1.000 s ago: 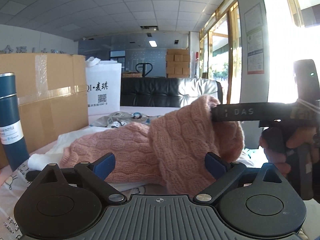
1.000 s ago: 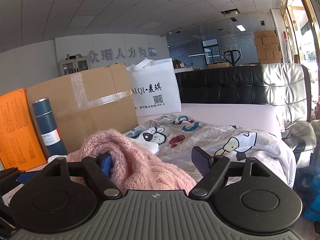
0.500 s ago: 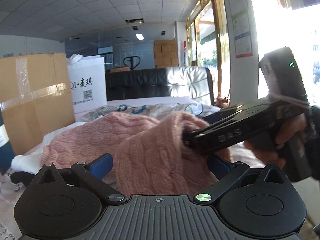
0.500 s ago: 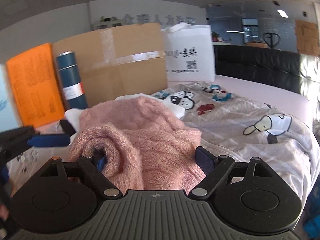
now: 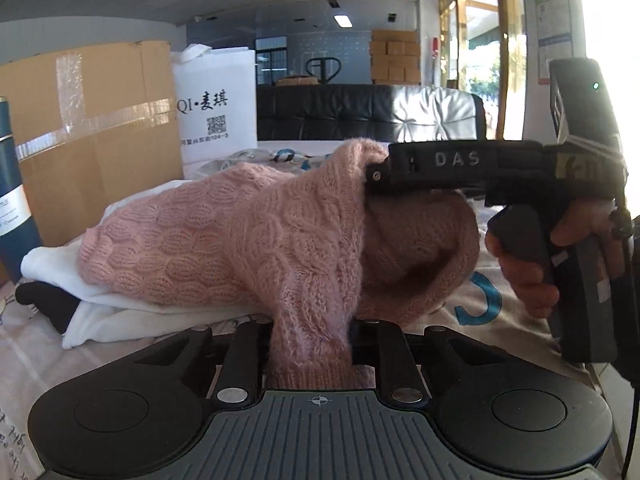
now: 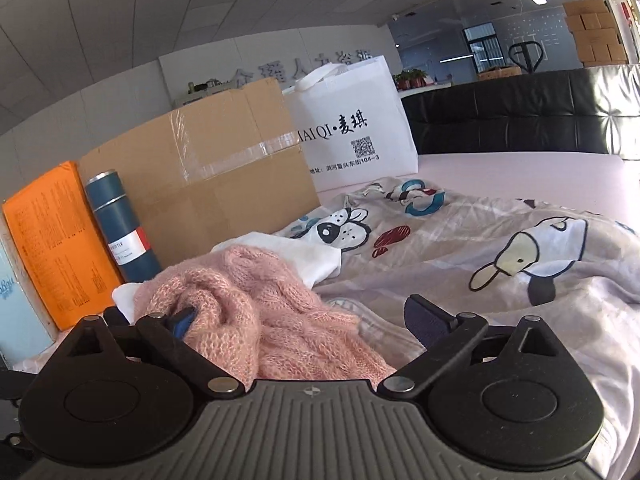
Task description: Fold clothes
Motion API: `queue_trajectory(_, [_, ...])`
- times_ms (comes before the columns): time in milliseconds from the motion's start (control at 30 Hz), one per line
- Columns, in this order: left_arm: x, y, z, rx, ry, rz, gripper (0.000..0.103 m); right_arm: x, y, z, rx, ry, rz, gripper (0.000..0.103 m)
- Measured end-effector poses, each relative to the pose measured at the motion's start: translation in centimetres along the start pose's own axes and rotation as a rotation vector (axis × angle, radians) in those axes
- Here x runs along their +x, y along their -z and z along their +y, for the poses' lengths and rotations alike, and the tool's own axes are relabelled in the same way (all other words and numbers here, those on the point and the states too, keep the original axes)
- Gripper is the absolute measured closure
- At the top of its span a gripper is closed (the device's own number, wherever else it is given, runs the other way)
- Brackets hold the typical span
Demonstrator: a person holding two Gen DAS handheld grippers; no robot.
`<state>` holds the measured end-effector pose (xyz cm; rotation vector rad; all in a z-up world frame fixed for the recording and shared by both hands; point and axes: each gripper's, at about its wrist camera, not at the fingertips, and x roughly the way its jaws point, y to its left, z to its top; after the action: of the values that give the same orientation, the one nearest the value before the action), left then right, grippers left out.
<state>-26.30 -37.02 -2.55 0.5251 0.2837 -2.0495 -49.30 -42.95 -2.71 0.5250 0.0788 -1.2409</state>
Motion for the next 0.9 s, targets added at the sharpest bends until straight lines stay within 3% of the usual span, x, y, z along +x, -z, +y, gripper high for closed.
queue_trajectory(33, [-0.3,-0.1,0.0,-0.02,-0.022,-0.008,0.088,0.7,0.0,-0.2,0.021,-0.018,0.029,0.002])
queue_trajectory(100, [-0.8,-0.2,-0.1,-0.061,-0.064,-0.025,0.088,1.7,0.2,-0.5,0.081,-0.079,0.088,0.011])
queue_trajectory(167, [-1.4,-0.5,-0.3,-0.103,-0.108,-0.041,0.088,2.0,0.4,-0.2,0.111,-0.153,0.129,0.044])
queue_trajectory(233, [-2.4,-1.0,-0.2,-0.131,-0.158,-0.067,0.088,1.4,0.4,0.8,0.085,-0.205,0.135,0.059])
queue_trajectory(333, [-5.1,-1.5,-0.3,-0.16,-0.255,-0.136,0.088,-0.5,0.2,2.4,0.062,-0.312,0.124,0.069])
queue_trajectory(567, [-14.5,-1.1,-1.3,-0.164,-0.496,-0.275,0.088,-5.6,1.0,8.6,0.026,-0.561,0.085,0.071])
queue_trajectory(733, [-21.5,1.6,-0.8,-0.221,-0.655,-0.307,0.088,-8.4,3.3,14.4,-0.028,-0.678,0.102,0.07])
queue_trajectory(900, [-26.2,6.2,0.6,-0.329,-0.76,-0.278,0.088,-11.0,6.1,18.8,-0.129,-0.792,0.195,0.047])
